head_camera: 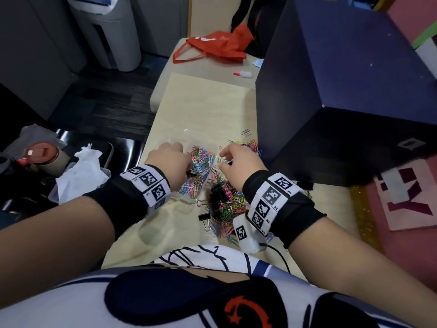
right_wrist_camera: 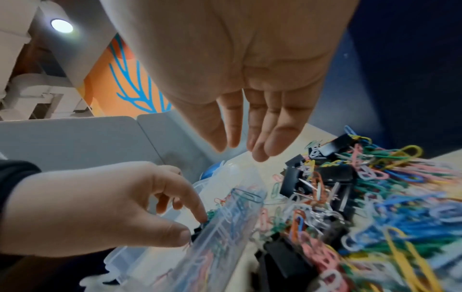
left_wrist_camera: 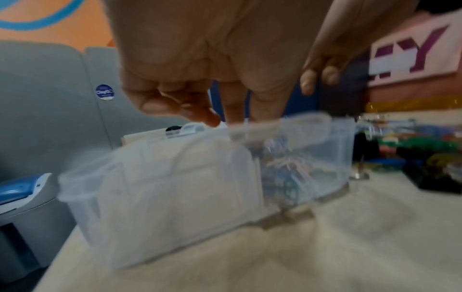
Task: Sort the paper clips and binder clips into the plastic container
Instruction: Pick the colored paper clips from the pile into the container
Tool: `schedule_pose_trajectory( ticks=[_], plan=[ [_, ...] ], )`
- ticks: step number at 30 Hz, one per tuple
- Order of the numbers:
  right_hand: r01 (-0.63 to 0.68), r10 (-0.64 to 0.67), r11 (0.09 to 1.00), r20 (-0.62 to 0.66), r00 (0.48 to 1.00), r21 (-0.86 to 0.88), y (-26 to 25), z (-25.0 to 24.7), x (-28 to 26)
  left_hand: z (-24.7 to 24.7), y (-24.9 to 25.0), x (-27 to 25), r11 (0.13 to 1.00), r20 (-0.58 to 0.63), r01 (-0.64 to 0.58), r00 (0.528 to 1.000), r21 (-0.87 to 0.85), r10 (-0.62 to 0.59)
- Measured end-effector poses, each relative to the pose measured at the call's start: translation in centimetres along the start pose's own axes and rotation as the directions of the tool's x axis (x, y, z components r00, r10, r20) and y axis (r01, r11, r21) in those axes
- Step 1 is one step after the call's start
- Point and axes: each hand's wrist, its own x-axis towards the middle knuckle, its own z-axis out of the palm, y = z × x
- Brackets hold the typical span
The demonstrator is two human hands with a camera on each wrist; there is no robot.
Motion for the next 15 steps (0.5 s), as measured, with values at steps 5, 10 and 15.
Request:
schedule_pose_trajectory(
  ticks=[5,10,15],
  plan=[
    [-0.053,0.057,0.997,0.060,0.997,-0.062,1.8,0.5,-1.5,0.8,1.3,0.2,0.982,-0.015,0.004,1.000,0.188,-0.001],
    [-0.143,0.149,0.986,0.065,0.987,-0.083,3.9,0.7,-2.7,0.7,1.9,0.3,0.963,0.003,-0.028,1.000,0.268,0.029],
    [-0.209,0.214,0.971,0.030,0.976,-0.118,6.1,0.7,-2.9,0.0,2.2,-0.3,0.967,0.002,-0.029,1.000,0.254,0.029]
  ],
)
